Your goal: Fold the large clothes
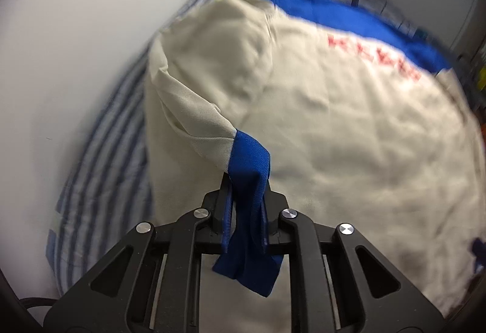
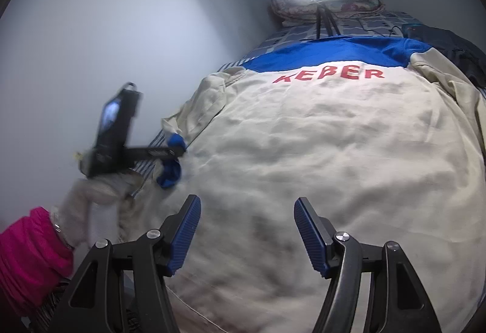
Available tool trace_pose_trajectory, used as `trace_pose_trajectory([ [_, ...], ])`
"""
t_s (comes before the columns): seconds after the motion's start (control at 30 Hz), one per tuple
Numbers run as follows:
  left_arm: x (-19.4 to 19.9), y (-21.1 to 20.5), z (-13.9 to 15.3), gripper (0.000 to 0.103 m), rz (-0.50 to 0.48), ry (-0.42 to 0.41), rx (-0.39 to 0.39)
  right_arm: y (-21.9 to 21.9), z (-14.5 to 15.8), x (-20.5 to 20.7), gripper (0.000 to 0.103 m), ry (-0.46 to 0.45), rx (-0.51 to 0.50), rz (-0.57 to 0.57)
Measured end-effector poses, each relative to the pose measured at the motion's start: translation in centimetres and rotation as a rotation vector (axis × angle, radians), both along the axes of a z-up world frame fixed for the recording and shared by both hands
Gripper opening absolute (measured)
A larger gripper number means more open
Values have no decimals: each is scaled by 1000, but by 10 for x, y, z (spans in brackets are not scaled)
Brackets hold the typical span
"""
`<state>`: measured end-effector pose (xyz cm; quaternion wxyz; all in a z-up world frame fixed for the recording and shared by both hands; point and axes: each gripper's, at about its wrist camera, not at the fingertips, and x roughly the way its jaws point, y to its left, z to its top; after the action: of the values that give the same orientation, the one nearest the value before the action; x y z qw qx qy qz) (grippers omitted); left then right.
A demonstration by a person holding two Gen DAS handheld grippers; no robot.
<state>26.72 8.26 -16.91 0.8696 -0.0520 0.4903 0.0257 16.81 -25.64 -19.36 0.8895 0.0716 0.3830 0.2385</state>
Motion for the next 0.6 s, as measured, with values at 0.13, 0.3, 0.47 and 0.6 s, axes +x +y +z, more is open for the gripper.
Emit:
trace_pose_trajectory([
  [0.13, -28, 19, 43, 12, -22, -87, -1, 9, -4, 4, 65, 12, 1, 23],
  [0.3, -73, 27, 86, 11, -84, -193, -51, 26, -10, 17, 58, 53, 15, 60],
  [0.47, -132, -2, 105, 11, -233, -236, -59, 41, -6, 41, 56, 98, 43, 102],
  [0.6, -156, -43, 100, 11, -393, -257, 0, 40, 2, 73, 56, 148, 113, 94],
])
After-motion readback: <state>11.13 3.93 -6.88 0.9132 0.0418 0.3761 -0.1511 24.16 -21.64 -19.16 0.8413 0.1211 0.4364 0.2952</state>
